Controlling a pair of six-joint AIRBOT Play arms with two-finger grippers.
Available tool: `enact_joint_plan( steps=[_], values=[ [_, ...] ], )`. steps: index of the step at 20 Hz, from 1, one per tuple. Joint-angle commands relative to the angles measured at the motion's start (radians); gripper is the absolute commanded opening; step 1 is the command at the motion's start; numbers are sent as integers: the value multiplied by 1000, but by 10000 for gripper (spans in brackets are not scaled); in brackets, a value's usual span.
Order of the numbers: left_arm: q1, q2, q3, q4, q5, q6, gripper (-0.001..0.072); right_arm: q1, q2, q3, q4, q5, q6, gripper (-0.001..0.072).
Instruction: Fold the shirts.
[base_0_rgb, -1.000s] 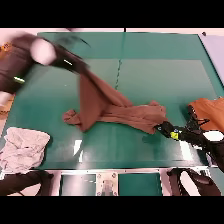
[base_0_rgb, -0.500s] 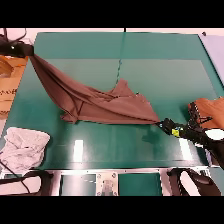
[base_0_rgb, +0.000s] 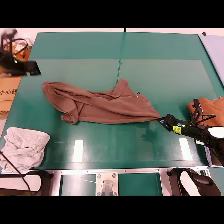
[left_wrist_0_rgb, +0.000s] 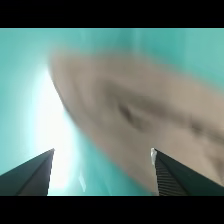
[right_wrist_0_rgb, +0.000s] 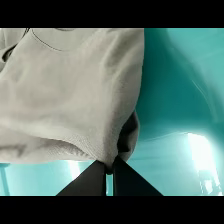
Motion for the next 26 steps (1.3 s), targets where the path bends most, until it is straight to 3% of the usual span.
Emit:
enact_joint_plan(
  steps=[1,3,8,10,14,17,18,19,22,26],
  values=[
    [0,-2,-60,-148,-231,-31,702,0,-1,3,2,0,0,21],
    [-24,-2,-160,-277,-233,-29,702,0,-1,3,2,-2,-4,21],
    [-158,-2,-425,-288,-133,-29,702,0,-1,3,-1,-20,-12,21],
    [-182,-2,-453,-288,-53,-32,702,0,-1,3,-1,-29,-11,21],
    [-182,-2,-460,-257,-79,-61,702,0,-1,3,-1,-30,-12,21],
    [-201,-4,-461,-296,38,-82,701,0,-1,3,-1,-52,-12,21],
    [-227,-6,-464,-301,65,-81,654,0,-1,3,-1,-52,-11,21],
    [-258,-6,-479,-301,71,-71,455,0,-1,3,-1,-52,-11,21],
    [-339,-5,-541,-296,8,10,23,0,-1,8,-1,-53,-12,21],
    [-333,70,-442,-198,-112,-4,22,0,4,184,-1,-32,-38,19]
  ],
)
